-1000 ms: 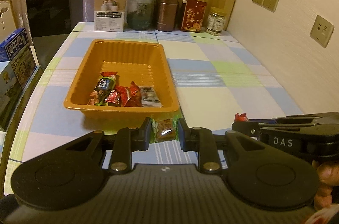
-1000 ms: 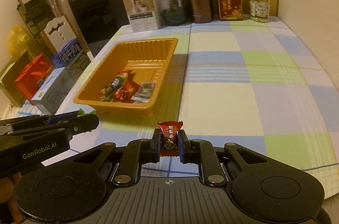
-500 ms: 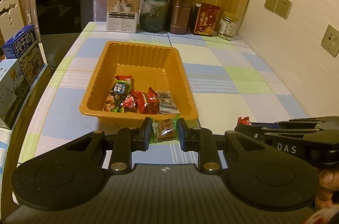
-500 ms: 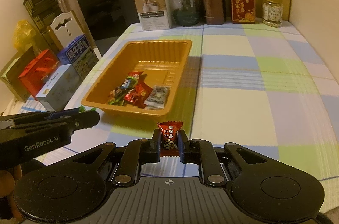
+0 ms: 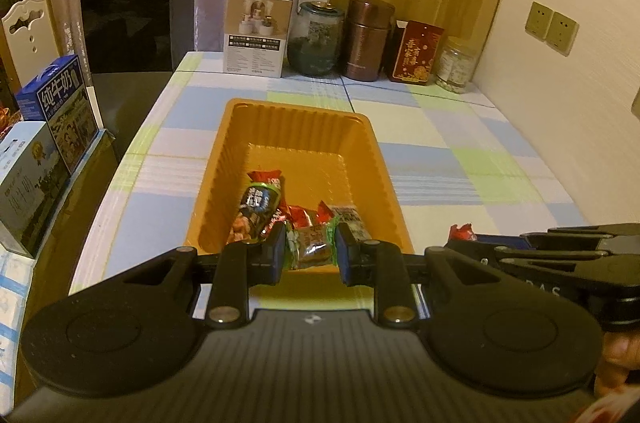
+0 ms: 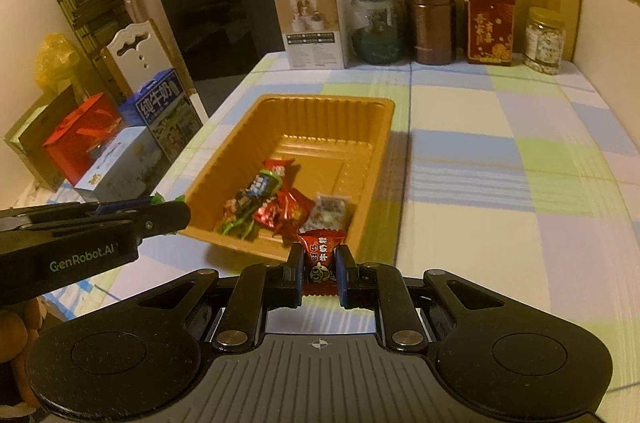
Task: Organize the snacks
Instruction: 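Carry both held candies back over the orange tray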
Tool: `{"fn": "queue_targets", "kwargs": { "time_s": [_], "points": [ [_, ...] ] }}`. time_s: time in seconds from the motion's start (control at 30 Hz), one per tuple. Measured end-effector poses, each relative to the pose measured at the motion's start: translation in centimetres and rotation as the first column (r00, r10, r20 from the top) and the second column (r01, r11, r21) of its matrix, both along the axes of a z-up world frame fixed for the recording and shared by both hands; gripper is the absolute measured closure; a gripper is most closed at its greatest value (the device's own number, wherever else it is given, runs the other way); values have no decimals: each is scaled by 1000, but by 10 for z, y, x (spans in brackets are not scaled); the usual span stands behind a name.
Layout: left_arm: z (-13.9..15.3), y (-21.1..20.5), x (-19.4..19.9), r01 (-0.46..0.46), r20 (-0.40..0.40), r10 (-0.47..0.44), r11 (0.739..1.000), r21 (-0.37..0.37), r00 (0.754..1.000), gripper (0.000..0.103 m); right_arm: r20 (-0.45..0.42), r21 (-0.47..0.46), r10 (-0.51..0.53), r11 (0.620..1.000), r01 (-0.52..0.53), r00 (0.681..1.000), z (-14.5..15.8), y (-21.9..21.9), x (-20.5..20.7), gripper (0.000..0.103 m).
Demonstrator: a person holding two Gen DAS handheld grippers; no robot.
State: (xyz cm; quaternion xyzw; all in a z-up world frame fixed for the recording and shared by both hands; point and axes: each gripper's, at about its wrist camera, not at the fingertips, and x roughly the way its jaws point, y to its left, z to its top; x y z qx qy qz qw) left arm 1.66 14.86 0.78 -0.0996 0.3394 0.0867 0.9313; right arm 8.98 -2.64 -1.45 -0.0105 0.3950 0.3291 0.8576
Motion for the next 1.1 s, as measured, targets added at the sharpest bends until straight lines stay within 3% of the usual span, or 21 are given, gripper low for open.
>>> {"fn": "queue_targets", "kwargs": {
  "time_s": [1.1],
  "points": [
    [-32, 58, 96, 9, -73, -12, 999, -31, 997, 80, -46, -33, 27, 999, -29, 999, -21, 63, 109, 87]
  ]
}}
